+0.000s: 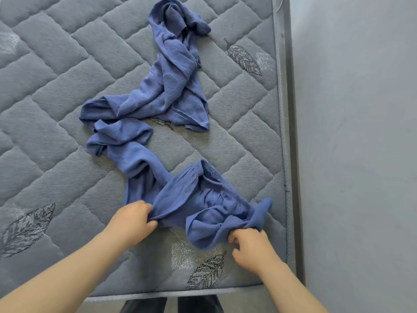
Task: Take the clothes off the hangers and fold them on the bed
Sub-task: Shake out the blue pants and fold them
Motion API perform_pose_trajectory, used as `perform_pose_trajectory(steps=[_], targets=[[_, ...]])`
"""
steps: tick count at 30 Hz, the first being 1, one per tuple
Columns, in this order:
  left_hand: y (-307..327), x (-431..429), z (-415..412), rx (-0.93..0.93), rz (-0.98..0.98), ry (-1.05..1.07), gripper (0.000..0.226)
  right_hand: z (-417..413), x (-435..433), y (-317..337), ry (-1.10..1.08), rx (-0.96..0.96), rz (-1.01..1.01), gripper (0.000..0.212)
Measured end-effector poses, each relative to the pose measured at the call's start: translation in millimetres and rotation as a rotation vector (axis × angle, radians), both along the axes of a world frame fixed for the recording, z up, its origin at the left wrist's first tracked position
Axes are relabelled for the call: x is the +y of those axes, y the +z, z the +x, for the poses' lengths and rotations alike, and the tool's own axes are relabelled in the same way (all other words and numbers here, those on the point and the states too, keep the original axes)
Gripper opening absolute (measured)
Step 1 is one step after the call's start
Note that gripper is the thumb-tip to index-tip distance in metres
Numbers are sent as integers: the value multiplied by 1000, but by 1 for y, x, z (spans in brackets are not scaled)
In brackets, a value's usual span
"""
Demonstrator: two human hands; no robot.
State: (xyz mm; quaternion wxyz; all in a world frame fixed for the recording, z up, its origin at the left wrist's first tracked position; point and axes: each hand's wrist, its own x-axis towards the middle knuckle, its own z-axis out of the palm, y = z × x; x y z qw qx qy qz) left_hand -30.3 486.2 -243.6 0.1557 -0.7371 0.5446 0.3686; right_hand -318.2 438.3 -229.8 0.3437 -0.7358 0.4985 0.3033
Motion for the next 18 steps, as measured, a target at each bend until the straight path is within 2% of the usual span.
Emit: perform_pose_trajectory(steps=[3,5,7,9,11,14,18], targets=[[3,6,1,35,-13,57,28,8,-2,7,-140,63,-107,22],[7,7,-3,86,-62,115,24,15,-7,14,-168,61,-337,20],[10,5,-7,117,-140,155,21,22,-12,17,-256,-42,-540,15],[11,1,-12,112,-205,139,46,28,-19,16,-357,-165,-652,6],[12,-8,-16,128,-286,129,64,32,-30,11,-374,-188,-547,18],[15,-30,-28,163,-358,102,65,34,-44,-2,-372,-156,-313,43],[13,-67,-48,197,-408,-48,59,35,-56,-10,-412,-158,-197,37]])
